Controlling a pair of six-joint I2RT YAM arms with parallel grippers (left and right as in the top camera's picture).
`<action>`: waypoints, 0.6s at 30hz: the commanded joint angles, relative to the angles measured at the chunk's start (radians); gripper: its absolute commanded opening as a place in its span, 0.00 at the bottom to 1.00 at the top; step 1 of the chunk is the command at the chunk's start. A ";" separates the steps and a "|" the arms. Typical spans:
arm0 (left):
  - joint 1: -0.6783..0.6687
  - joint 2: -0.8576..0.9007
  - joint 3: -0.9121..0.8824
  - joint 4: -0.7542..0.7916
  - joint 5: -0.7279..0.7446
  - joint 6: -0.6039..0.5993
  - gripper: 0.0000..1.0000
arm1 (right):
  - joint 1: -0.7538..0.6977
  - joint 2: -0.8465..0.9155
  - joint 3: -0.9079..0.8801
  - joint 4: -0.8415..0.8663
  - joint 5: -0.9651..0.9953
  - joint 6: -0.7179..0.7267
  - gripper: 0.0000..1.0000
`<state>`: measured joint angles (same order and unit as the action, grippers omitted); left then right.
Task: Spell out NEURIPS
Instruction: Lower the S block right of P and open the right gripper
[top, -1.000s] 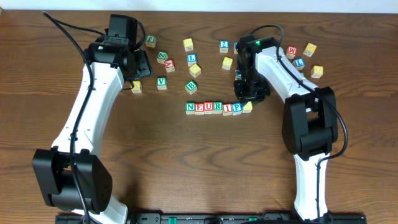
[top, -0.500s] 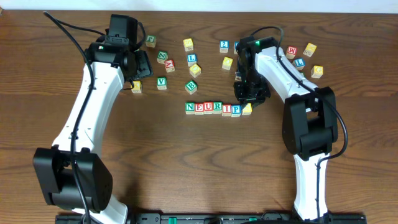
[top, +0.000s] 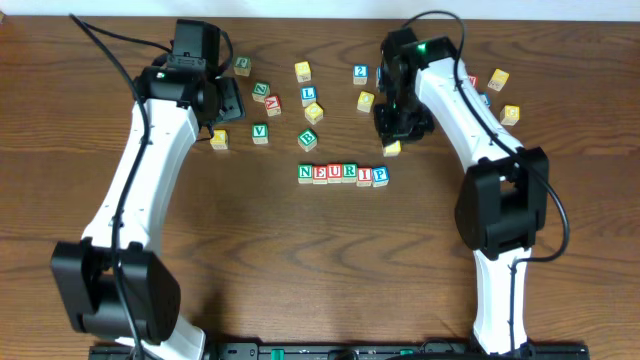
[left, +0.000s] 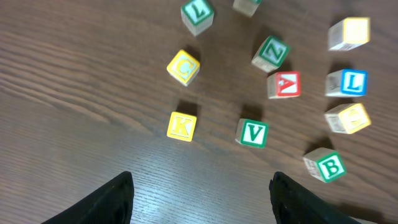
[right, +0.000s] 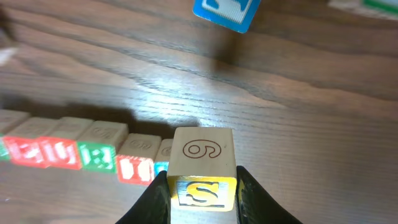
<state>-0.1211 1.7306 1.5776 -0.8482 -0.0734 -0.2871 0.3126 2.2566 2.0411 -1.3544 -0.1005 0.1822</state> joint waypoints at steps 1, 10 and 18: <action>0.004 -0.090 0.046 -0.006 0.002 0.021 0.69 | -0.010 -0.097 0.027 -0.015 -0.003 0.003 0.28; 0.005 -0.150 0.046 -0.062 0.001 0.022 0.69 | -0.010 -0.212 0.027 -0.113 -0.003 0.000 0.26; 0.020 -0.152 0.046 -0.082 -0.025 0.021 0.69 | -0.010 -0.214 -0.056 -0.109 0.069 0.006 0.27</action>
<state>-0.1131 1.5875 1.6039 -0.9218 -0.0814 -0.2829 0.3099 2.0529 2.0331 -1.4853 -0.0692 0.1822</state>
